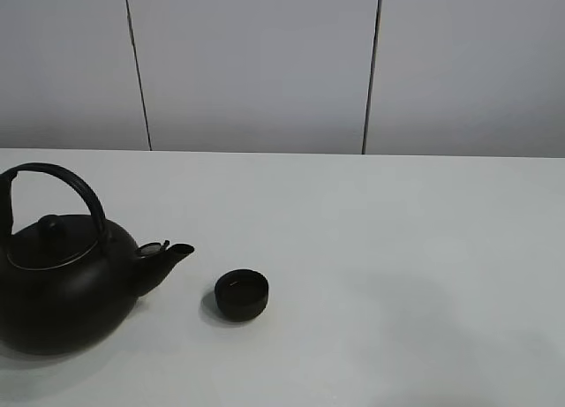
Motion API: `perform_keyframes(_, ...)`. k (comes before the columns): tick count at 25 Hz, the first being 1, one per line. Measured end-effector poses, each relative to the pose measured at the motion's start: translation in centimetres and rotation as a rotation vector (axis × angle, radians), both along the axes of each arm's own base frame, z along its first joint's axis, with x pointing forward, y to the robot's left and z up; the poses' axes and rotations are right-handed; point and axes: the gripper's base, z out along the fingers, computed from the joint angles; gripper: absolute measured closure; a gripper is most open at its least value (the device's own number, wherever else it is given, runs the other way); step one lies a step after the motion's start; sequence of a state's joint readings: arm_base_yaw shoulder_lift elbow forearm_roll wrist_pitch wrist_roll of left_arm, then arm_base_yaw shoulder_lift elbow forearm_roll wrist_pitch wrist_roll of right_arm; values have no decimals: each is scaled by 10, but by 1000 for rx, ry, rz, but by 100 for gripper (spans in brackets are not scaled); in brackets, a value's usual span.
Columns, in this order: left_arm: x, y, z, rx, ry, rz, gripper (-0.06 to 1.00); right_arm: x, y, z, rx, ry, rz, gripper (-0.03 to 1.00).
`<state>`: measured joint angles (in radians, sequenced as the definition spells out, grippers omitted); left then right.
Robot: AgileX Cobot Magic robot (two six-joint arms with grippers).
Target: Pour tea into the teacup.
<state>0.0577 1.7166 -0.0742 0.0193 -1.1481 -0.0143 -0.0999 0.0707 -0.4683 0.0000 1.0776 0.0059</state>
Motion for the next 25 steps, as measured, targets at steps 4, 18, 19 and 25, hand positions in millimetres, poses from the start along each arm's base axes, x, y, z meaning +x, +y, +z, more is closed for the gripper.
perform_keyframes(4,18,3,8,26,-65,16,44,0,0,0,0,0,0,45)
perform_keyframes(18,87,-8,123,-67,-50,-33,44,0,0,0,0,0,0,45)
perform_keyframes(19,85,-7,137,-78,-30,-17,44,0,0,0,0,0,0,45)
perform_keyframes(25,68,17,187,-21,48,83,44,0,0,0,0,0,0,45)
